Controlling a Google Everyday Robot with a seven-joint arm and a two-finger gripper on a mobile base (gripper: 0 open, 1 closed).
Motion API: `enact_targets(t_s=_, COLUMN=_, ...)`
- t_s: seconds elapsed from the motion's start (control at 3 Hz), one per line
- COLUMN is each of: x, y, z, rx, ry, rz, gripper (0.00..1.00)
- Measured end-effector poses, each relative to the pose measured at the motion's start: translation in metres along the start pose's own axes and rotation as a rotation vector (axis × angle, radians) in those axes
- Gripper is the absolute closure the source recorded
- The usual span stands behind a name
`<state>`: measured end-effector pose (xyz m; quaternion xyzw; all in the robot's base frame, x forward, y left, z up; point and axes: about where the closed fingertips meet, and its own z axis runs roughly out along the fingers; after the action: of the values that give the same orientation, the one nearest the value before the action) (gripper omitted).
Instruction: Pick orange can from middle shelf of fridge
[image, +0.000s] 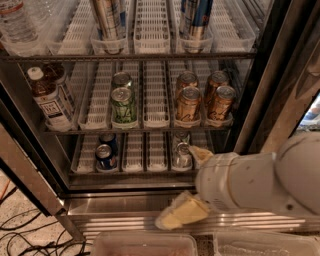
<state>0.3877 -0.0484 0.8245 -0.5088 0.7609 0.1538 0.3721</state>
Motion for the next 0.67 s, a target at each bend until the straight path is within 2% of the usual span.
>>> enact_targets(t_s=0.33, x=-0.037, y=-0.012, z=0.015, rx=0.099, ry=-0.137, rz=0.08, gripper=0.0)
enact_targets(t_s=0.67, x=-0.052, y=-0.023, z=0.014, rx=0.152, ry=-0.183, rz=0.123, gripper=0.0)
